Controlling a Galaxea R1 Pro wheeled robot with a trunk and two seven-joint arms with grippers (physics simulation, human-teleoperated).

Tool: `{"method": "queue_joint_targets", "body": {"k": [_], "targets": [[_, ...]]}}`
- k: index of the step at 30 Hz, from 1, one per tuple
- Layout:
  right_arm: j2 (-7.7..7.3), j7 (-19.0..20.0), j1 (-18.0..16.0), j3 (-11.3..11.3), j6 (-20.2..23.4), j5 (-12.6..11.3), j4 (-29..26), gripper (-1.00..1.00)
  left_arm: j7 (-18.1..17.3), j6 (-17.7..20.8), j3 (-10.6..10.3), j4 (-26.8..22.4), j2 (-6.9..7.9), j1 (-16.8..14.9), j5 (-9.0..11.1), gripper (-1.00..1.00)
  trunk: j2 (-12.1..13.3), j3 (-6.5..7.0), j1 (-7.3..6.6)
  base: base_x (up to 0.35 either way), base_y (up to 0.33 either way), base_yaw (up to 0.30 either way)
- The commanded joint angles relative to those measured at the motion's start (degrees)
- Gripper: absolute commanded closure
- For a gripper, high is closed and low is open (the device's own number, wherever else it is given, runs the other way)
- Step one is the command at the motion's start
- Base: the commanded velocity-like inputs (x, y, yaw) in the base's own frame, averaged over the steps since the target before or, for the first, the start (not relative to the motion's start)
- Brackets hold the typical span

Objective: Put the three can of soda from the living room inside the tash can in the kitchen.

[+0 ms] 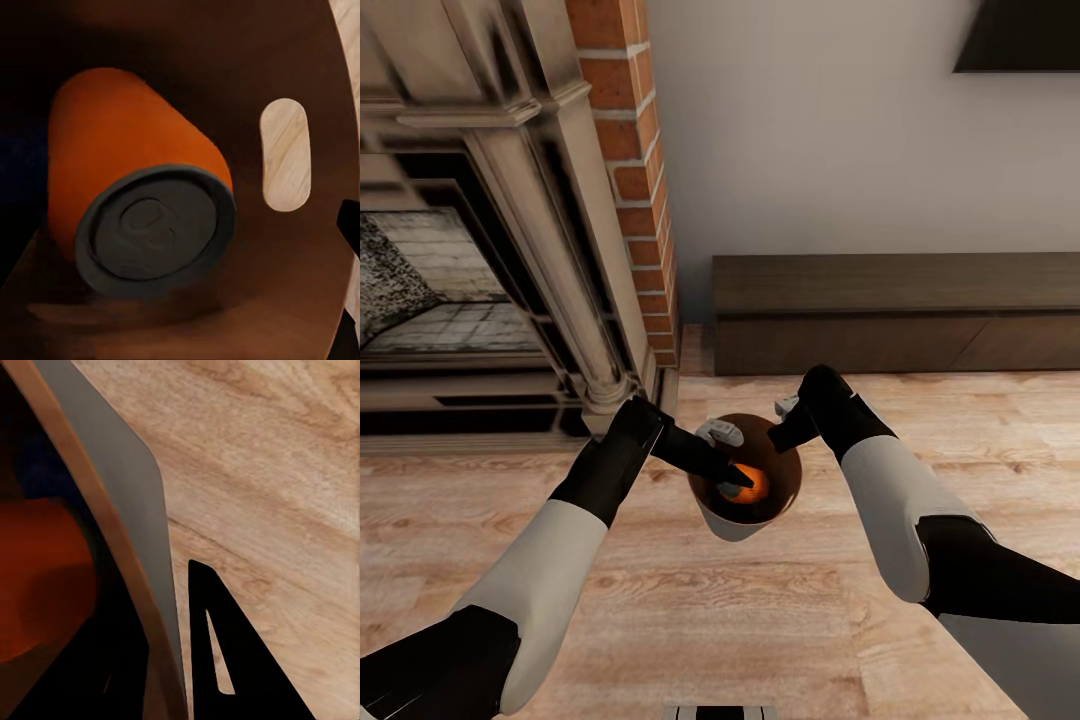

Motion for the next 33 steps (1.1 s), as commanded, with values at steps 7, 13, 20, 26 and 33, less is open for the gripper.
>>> {"method": "queue_joint_targets", "body": {"k": [7,13,20,26,33], "targets": [[-0.15,0.04,-0.04,-0.09,0.0,0.63,-0.01,1.0,0.1,0.0,-0.02,-0.43,0.39,0.11,-1.53,-1.0,0.0,0.0,0.0,0.0,0.0,0.0],[-0.24,0.04,-0.04,-0.13,0.0,0.63,-0.01,1.0,-0.02,0.0,0.04,-1.27,0.74,0.24,-1.25,-1.0,0.0,0.0,0.0,0.0,0.0,0.0],[-0.38,0.04,-0.04,-0.25,0.0,0.63,-0.01,1.0,-1.77,0.0,0.31,-12.46,0.92,0.62,-0.8,-1.0,0.0,0.0,0.0,0.0,0.0,0.0],[-0.52,0.04,-0.04,-0.54,0.0,0.63,-0.01,1.0,-9.69,0.0,0.49,-22.55,3.38,2.31,-0.61,-1.0,0.0,0.0,0.0,0.0,0.0,0.0],[-0.75,0.04,-0.04,-0.84,0.0,0.61,-0.01,1.0,-21.18,0.0,1.3,-29.24,11.45,4.83,-0.51,-1.0,0.0,0.0,0.0,0.0,0.0,0.0]]}}
